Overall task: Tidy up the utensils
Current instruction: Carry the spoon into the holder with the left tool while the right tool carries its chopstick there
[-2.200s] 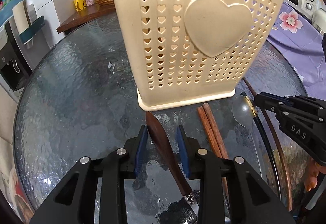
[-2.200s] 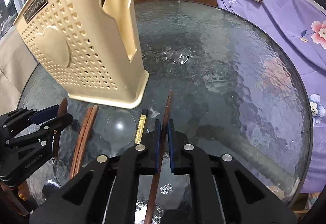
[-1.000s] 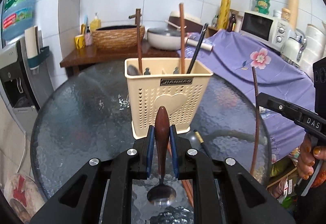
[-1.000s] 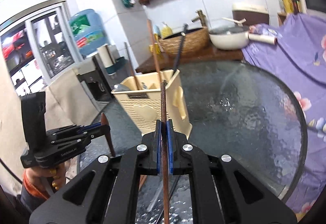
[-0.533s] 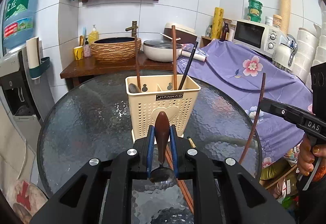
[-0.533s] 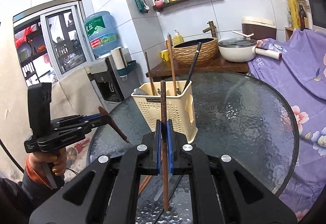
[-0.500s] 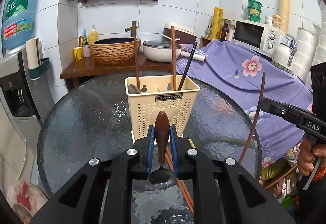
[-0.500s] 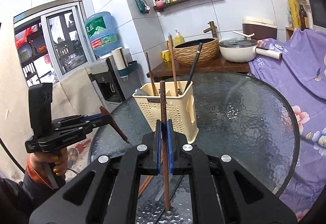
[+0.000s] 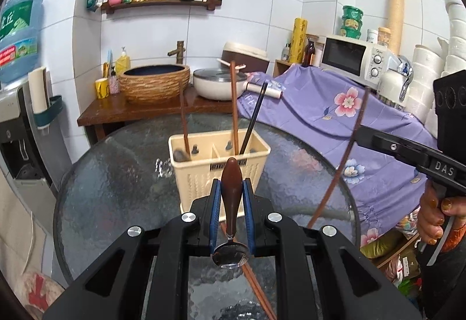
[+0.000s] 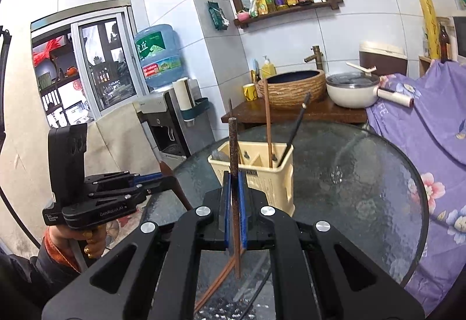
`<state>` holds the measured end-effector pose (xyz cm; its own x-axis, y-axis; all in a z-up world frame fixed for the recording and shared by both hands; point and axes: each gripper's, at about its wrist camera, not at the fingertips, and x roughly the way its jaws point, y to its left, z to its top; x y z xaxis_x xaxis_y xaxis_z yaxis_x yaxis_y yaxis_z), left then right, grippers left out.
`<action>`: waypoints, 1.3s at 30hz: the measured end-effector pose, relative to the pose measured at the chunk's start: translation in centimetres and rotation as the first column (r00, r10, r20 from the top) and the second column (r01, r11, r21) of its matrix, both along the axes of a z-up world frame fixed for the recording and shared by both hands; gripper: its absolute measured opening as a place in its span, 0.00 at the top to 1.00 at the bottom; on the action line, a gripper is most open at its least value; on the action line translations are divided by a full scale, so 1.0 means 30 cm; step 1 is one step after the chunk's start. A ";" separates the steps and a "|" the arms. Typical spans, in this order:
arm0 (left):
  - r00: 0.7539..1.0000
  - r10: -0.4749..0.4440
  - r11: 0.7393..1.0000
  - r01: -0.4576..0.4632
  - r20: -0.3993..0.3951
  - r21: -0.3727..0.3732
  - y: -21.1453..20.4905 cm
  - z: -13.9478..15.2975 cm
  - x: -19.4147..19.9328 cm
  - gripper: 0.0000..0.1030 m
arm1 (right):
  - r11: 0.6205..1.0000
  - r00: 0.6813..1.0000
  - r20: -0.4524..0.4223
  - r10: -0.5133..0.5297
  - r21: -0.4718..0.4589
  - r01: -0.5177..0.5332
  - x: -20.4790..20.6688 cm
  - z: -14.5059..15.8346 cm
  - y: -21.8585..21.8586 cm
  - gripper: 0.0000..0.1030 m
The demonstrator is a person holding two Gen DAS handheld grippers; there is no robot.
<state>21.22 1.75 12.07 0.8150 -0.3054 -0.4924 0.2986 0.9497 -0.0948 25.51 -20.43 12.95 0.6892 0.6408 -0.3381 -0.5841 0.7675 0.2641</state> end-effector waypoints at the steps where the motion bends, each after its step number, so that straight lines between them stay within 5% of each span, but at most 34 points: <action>1: 1.000 -0.004 1.000 0.004 0.008 -0.003 -0.001 0.023 0.007 0.86 | 1.000 1.000 0.008 0.001 -0.001 -0.001 0.007 0.021 0.004 0.95; 11: 0.995 0.046 0.998 -0.043 0.085 -0.036 0.015 0.282 0.166 0.86 | 0.999 0.998 0.057 -0.030 0.028 0.028 0.156 0.282 0.049 0.95; 17: 0.990 0.118 0.993 -0.116 0.079 -0.031 0.001 0.320 0.302 0.86 | 0.995 0.990 0.100 -0.101 0.031 0.098 0.275 0.379 0.070 0.95; 22: 0.989 0.146 0.989 -0.146 0.027 -0.010 -0.013 0.224 0.386 0.86 | 0.987 0.980 0.124 -0.157 -0.002 0.159 0.344 0.317 0.101 0.95; 29: 0.987 0.160 0.987 -0.159 -0.026 0.018 -0.017 0.098 0.427 0.86 | 0.985 0.986 0.055 -0.159 -0.063 0.163 0.409 0.136 0.149 0.95; 39: 0.980 0.159 0.987 -0.156 -0.120 0.035 -0.021 -0.049 0.485 0.86 | 0.981 0.986 -0.003 -0.164 -0.107 0.163 0.442 0.007 0.182 0.94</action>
